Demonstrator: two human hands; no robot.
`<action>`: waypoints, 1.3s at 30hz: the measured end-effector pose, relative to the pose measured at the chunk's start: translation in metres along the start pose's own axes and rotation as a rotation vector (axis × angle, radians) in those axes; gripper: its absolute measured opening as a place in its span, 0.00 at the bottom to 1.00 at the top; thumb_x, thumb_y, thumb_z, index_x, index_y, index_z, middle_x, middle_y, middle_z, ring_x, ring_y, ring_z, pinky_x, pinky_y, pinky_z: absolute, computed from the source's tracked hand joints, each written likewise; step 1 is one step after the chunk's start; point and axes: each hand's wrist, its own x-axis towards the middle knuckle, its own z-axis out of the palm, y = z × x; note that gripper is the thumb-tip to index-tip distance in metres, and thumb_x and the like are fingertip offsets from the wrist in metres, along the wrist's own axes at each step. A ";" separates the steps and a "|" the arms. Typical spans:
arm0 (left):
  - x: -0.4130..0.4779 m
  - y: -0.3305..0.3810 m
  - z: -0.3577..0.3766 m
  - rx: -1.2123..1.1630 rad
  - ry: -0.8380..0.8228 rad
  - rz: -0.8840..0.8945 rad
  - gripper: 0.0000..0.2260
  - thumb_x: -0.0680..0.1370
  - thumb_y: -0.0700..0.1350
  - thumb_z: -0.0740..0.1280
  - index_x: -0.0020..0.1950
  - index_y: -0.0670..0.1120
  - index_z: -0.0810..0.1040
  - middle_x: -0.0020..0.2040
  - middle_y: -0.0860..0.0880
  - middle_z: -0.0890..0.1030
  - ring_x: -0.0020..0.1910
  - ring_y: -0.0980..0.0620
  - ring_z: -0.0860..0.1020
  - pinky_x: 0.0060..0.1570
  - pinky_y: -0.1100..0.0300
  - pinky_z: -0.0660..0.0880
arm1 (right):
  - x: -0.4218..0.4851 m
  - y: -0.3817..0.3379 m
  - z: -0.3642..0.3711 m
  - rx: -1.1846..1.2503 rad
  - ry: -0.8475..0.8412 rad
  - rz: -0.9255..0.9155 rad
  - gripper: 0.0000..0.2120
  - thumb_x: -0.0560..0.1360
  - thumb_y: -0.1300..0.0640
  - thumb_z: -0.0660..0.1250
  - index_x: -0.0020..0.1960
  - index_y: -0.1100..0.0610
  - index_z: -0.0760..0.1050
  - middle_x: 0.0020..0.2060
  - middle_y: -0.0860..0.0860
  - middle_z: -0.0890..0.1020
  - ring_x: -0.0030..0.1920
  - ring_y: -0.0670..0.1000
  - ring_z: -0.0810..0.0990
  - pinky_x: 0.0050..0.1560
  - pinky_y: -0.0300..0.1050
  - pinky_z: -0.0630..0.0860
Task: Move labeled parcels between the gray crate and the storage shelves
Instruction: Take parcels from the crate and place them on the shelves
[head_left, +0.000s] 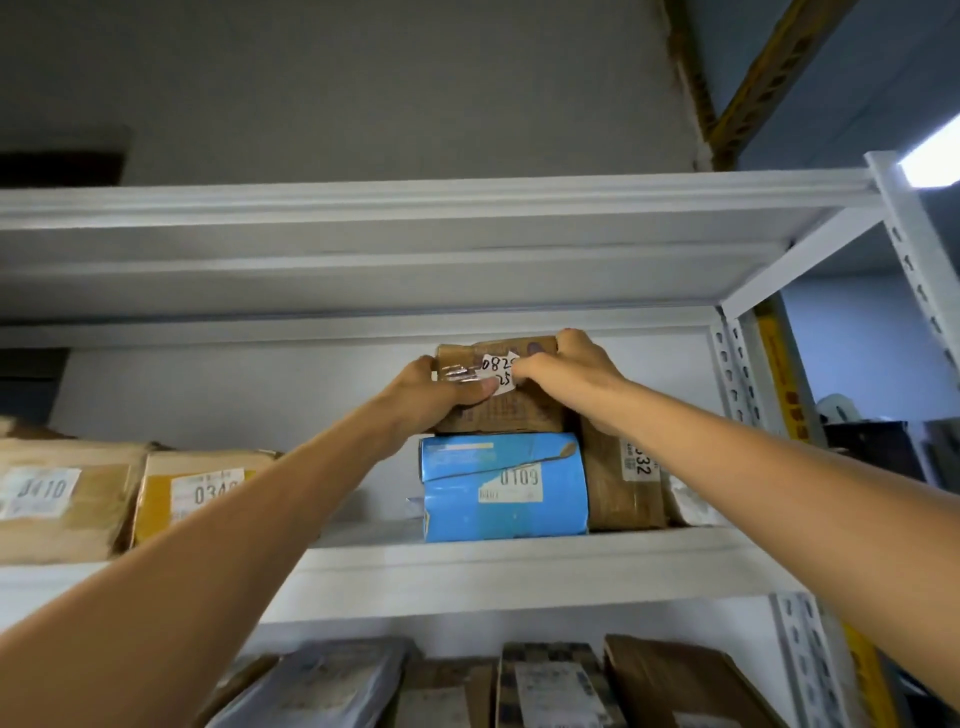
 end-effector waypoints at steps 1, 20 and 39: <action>0.002 -0.001 0.001 -0.046 0.019 -0.005 0.11 0.73 0.46 0.74 0.50 0.48 0.75 0.49 0.46 0.83 0.47 0.49 0.82 0.50 0.55 0.79 | 0.001 0.001 0.001 0.024 0.005 0.020 0.11 0.72 0.55 0.69 0.49 0.57 0.69 0.44 0.51 0.74 0.41 0.47 0.73 0.36 0.43 0.70; -0.056 -0.042 -0.031 -0.425 0.098 0.323 0.24 0.68 0.29 0.73 0.62 0.42 0.77 0.52 0.46 0.83 0.48 0.51 0.83 0.41 0.60 0.80 | -0.064 -0.027 0.033 0.374 0.257 0.036 0.22 0.65 0.42 0.77 0.47 0.54 0.72 0.45 0.50 0.81 0.46 0.49 0.80 0.49 0.49 0.79; -0.090 -0.043 -0.034 -0.574 0.015 0.129 0.15 0.76 0.43 0.69 0.63 0.46 0.78 0.53 0.49 0.84 0.51 0.52 0.83 0.48 0.55 0.76 | -0.107 -0.006 0.019 0.646 -0.066 0.032 0.22 0.70 0.67 0.72 0.61 0.53 0.78 0.51 0.52 0.85 0.50 0.55 0.84 0.45 0.52 0.82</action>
